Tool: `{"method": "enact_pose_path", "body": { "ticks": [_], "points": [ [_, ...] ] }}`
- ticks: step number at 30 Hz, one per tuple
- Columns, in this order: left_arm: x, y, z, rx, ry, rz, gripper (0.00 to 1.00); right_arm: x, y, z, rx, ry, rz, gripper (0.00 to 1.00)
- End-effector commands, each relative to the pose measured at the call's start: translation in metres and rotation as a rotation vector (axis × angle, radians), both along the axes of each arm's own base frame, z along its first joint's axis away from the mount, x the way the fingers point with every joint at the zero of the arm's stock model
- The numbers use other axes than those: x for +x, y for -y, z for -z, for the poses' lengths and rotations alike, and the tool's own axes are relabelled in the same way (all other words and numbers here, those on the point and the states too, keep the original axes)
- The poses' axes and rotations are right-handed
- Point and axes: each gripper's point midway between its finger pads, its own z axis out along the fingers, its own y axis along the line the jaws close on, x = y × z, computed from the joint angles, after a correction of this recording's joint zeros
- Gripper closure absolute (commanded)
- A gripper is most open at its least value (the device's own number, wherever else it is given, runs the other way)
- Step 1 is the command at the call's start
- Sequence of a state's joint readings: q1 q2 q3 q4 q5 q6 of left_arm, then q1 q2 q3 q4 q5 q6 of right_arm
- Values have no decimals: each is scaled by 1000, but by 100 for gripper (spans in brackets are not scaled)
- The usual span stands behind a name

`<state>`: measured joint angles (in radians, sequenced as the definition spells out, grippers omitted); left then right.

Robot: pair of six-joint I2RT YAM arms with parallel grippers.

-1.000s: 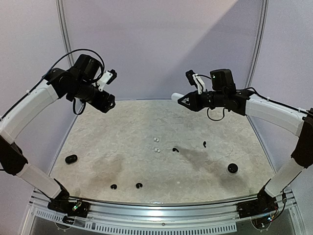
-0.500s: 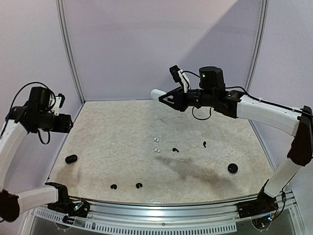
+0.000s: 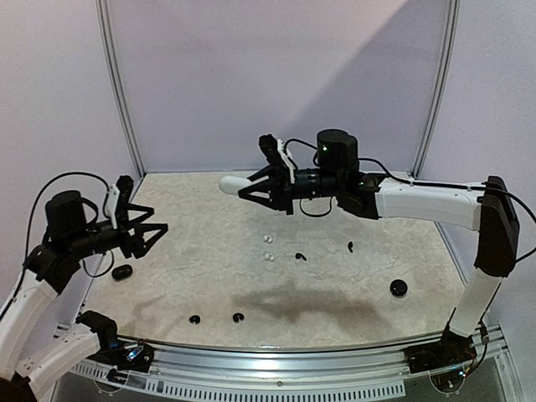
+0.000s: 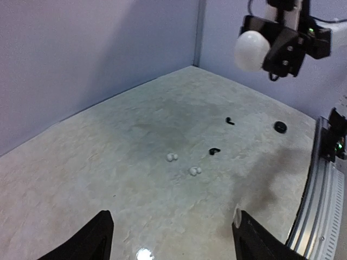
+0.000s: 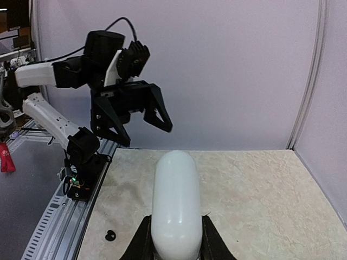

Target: Insert the wireless bluetooth earbuds into the charging case

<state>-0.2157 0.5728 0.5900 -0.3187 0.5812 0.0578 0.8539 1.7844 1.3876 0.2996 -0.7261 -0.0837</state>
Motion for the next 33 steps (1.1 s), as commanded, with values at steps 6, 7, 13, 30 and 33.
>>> {"method": "enact_pose_path", "body": {
  "ticks": [6, 7, 13, 30, 33],
  "points": [
    [-2, 87, -26, -242, 288, 377, 14, -21, -26, 28, -28, 46, -98, 100],
    [-4, 91, -19, -241, 276, 376, 14, -23, -26, 30, -31, 43, -106, 100],
    [-23, 110, 6, -239, 270, 433, 10, -43, -32, 42, -58, 40, -183, 100],
    [-32, 116, 6, -219, 278, 460, 44, -58, -33, 57, -89, 105, -273, 100],
    [-34, 119, 2, -208, 311, 481, 44, -59, -33, 59, -93, 104, -277, 100]
  ]
}}
